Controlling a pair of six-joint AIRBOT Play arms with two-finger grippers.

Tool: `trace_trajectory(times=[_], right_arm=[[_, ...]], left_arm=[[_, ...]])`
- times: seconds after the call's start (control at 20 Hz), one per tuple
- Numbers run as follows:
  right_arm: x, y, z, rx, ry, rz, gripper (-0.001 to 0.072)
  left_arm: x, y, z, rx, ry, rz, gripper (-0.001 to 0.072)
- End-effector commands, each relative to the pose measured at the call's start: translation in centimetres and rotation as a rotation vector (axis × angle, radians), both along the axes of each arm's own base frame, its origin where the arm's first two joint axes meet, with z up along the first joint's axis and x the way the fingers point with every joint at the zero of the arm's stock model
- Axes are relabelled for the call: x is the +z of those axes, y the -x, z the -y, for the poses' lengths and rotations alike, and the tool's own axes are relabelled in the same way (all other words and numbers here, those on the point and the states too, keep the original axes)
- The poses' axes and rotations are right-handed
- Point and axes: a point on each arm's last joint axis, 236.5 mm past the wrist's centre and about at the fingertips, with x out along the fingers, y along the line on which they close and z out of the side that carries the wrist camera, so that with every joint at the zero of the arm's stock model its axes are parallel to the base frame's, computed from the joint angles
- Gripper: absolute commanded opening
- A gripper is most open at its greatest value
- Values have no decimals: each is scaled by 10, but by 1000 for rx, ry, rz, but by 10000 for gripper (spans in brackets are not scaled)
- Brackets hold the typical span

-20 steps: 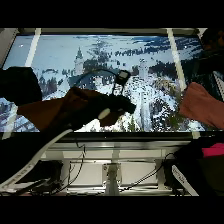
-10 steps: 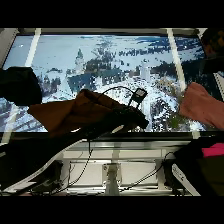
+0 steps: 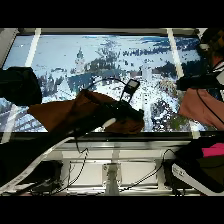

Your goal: Fold the clothes and pants, and hang the long-sleeved shirts on hangers.

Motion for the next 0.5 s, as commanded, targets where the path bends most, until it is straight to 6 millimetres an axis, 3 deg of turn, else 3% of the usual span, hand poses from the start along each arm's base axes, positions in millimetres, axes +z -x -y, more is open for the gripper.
trace_trajectory(times=[0.0,0.1,0.25,0.45], right_arm=[[-36,31,-65,243,-245,-224,362],[-55,35,-84,331,-271,-279,443],[-83,46,-116,524,-228,-331,451],[-121,65,-139,671,-102,-428,453]], left_arm=[[55,-35,-43,105,75,64,704],[80,-53,-69,166,111,97,703],[99,-70,-97,230,132,122,703],[103,-76,-106,252,137,129,704]])
